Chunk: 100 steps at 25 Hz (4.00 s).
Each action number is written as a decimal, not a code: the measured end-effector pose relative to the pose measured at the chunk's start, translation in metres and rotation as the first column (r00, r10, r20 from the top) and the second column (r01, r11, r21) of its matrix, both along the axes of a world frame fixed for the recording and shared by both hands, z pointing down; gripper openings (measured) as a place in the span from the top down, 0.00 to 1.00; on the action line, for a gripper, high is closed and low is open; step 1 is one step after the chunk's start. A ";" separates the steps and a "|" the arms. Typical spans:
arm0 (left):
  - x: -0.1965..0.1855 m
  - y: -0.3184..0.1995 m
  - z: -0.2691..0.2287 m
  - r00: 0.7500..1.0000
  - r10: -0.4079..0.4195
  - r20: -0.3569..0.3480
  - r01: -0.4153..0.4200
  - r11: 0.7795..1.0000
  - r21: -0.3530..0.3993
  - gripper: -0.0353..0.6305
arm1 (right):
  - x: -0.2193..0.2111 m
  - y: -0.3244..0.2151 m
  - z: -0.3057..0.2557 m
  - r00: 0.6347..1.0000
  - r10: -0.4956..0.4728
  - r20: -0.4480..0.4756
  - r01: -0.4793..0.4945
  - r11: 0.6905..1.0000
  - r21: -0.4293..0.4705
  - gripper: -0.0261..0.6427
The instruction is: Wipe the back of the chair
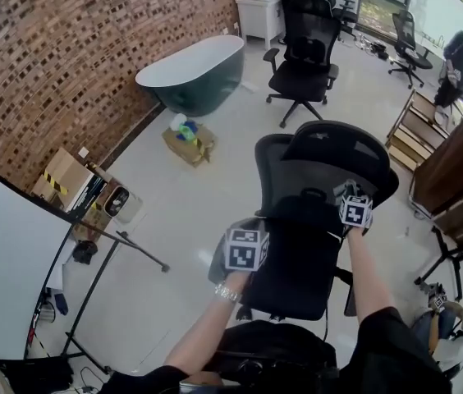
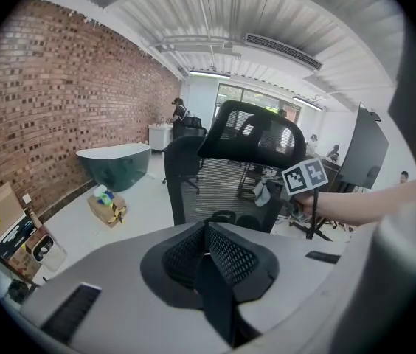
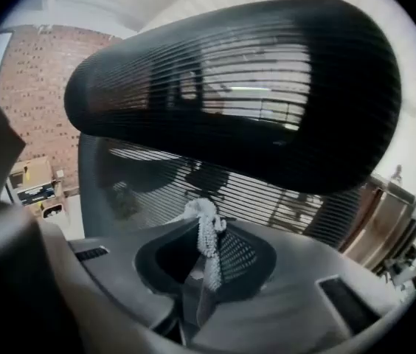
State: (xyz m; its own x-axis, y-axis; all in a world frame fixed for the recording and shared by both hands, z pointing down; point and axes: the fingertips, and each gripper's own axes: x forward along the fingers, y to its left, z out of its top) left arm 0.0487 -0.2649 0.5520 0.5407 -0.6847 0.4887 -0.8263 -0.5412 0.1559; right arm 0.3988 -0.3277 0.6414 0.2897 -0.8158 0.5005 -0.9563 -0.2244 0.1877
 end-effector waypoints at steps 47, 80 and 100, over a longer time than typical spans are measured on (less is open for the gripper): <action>-0.028 0.021 0.004 0.998 -0.058 0.031 0.059 0.998 -0.013 0.91 | -0.019 0.052 0.069 0.998 0.015 0.066 -0.006 0.990 -0.138 0.89; 0.027 0.027 -0.013 0.995 0.097 0.013 -0.097 0.995 0.027 0.91 | 0.060 0.132 0.023 0.973 0.185 0.135 -0.166 0.976 -0.138 0.89; 0.050 0.057 -0.023 0.968 0.252 0.015 -0.253 0.965 0.076 0.91 | -0.239 0.153 -0.068 0.930 -0.128 0.344 0.169 0.981 -0.092 0.89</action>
